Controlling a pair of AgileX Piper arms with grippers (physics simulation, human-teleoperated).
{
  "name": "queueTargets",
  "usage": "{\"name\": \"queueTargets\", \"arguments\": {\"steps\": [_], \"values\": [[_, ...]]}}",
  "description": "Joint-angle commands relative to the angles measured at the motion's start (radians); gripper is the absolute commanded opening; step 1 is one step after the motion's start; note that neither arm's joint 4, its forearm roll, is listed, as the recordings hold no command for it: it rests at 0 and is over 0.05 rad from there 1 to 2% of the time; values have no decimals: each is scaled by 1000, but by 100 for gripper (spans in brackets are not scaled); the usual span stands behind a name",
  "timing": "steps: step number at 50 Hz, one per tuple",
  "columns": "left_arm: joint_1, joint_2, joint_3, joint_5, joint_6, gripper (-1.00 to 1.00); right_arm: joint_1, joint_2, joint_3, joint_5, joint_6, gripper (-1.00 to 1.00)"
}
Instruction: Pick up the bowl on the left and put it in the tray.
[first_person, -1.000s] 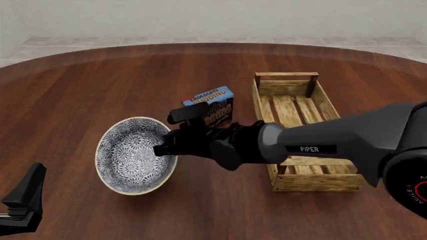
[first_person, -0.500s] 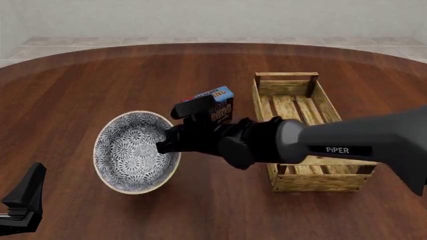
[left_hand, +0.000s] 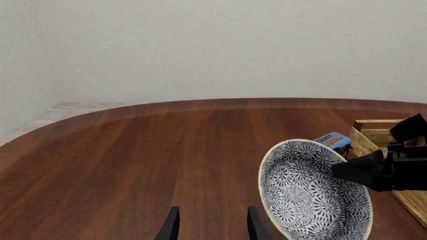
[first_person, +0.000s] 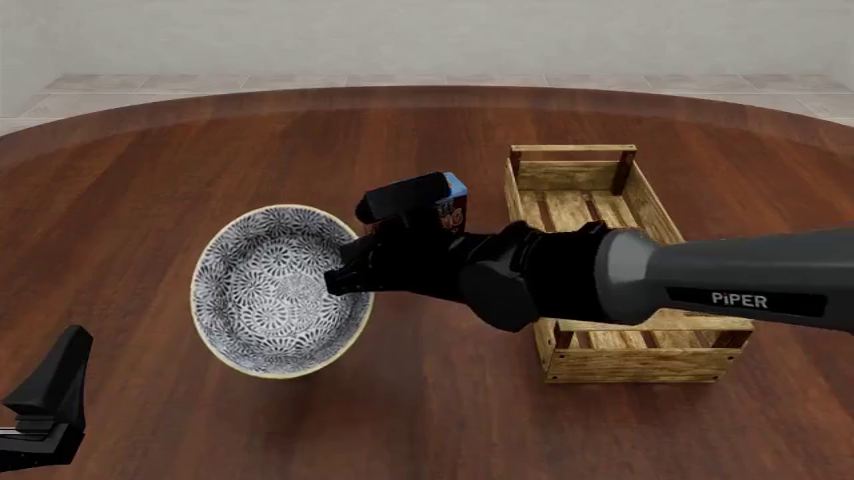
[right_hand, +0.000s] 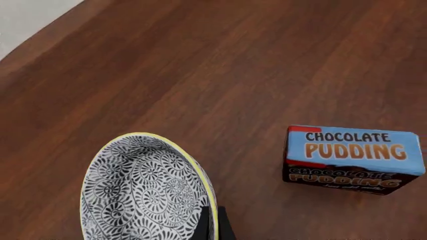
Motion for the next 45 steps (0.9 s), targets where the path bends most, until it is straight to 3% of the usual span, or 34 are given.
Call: {"name": "queueTargets", "arguments": {"steps": [1,45], "values": [[0,0,0,0,0,100,-7,-58,10,12,-1,-100],[0,0,0,0,0,100,-60,-166,36,55,-24,-100]]}}
